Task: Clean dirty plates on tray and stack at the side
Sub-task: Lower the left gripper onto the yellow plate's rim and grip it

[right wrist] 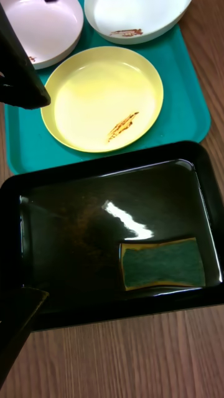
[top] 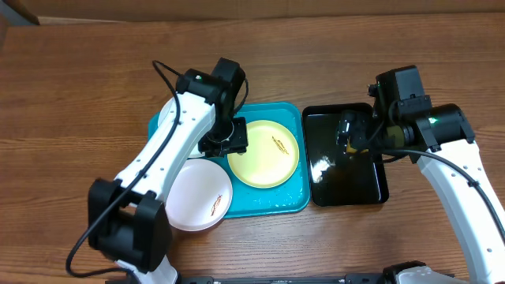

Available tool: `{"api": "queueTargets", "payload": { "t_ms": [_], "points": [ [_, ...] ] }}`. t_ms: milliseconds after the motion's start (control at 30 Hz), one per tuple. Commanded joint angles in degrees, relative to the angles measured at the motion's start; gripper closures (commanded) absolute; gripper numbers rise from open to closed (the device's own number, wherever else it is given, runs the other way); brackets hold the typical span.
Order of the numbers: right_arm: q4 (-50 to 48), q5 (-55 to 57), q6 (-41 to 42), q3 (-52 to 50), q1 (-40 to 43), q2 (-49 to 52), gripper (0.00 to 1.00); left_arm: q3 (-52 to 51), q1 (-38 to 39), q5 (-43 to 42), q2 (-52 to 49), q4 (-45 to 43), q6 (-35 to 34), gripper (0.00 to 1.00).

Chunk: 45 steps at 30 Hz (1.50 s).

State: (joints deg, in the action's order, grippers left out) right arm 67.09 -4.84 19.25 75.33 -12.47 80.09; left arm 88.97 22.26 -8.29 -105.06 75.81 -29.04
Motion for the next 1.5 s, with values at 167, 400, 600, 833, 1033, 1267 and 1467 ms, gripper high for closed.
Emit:
{"api": "queueTargets", "payload": {
  "t_ms": [167,400,600,833,1033,1267,1467],
  "points": [
    [-0.5,0.9,0.1,1.1,-0.2,3.6,0.07,-0.9,0.6,1.5,-7.2,-2.3,-1.4,0.57],
    [-0.6,0.9,0.1,1.1,-0.2,6.0,0.07,-1.0,0.6,1.5,-10.8,-3.0,-1.4,0.61],
    [-0.9,0.9,0.1,1.1,-0.2,6.2,0.07,-1.8,0.6,4.1,-12.0,-4.5,-1.5,0.63],
    [-1.6,0.9,0.1,0.3,-0.2,6.3,0.07,-2.0,0.7,7.4,-12.0,-4.3,-4.3,0.64],
    [-5.1,0.9,0.1,-1.9,-0.2,6.3,0.07,-3.3,1.5,7.4,-12.0,-6.1,-5.7,0.67],
    [-7.9,1.0,0.1,-3.0,-0.2,6.9,0.07,-4.7,2.2,7.4,-12.0,-8.0,-6.0,0.68],
    [-9.6,2.3,0.1,-3.0,-0.2,8.2,0.06,-9.4,2.1,7.4,-12.0,-12.2,-8.3,0.71]
  ]
}}
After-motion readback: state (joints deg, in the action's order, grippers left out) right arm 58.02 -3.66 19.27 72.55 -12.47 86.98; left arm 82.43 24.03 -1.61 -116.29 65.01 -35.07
